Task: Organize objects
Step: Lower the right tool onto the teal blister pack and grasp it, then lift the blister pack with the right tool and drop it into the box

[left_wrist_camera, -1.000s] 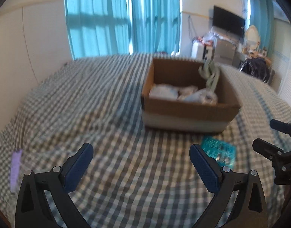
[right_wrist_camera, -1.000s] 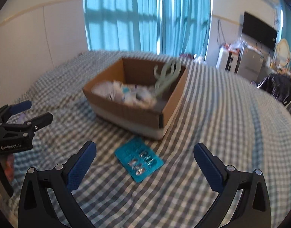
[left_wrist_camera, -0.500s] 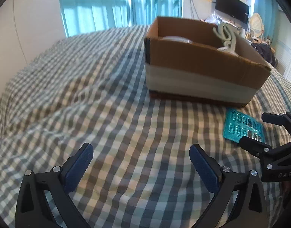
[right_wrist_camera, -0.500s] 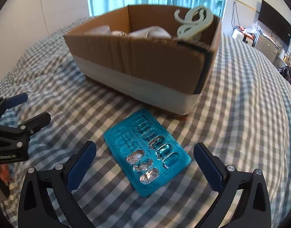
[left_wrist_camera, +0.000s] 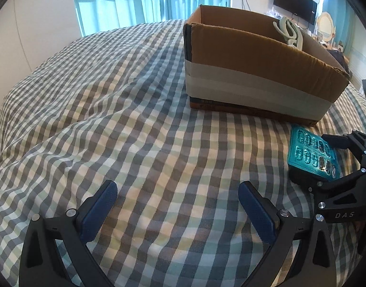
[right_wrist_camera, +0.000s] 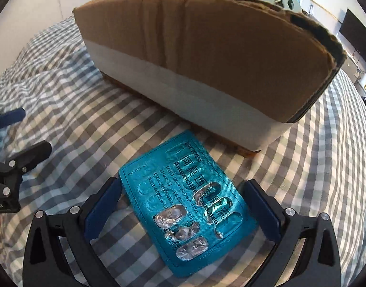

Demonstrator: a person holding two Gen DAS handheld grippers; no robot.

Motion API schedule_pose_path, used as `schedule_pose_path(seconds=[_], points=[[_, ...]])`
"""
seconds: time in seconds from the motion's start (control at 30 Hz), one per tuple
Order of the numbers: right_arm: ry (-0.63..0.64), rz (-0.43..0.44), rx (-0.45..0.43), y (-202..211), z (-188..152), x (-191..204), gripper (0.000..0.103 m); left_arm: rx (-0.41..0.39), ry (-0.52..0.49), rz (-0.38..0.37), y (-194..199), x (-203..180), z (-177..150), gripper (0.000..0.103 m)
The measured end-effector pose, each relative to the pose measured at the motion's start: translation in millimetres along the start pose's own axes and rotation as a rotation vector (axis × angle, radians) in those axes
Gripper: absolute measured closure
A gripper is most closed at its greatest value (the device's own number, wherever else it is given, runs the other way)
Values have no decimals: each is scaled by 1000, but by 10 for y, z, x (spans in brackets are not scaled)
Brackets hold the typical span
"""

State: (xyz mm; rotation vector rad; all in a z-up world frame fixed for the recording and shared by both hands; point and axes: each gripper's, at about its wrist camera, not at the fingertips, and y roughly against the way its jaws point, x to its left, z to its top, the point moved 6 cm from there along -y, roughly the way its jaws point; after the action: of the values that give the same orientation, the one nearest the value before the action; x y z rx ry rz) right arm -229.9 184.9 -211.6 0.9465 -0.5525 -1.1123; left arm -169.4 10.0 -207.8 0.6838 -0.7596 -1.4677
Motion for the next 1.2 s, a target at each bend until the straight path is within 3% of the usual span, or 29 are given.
schedule_pose_path(seconds=[0.2, 0.47, 0.67, 0.9, 1.2], points=[[-13, -3, -7, 122, -98, -6, 22, -7, -13, 5, 0, 1, -9, 0], [-31, -8, -19, 366, -302, 9, 33, -6, -5, 8, 4, 38, -32, 0], [-67, -19, -17, 642, -505, -20, 34, 1, -17, 27, 79, 33, -82, 0], [-175, 44, -50, 917, -653, 163, 34, 0, -47, 22, 270, -66, -211, 0], [-175, 29, -117, 1289, -560, 317, 34, -51, -58, 25, 683, -65, -187, 0]])
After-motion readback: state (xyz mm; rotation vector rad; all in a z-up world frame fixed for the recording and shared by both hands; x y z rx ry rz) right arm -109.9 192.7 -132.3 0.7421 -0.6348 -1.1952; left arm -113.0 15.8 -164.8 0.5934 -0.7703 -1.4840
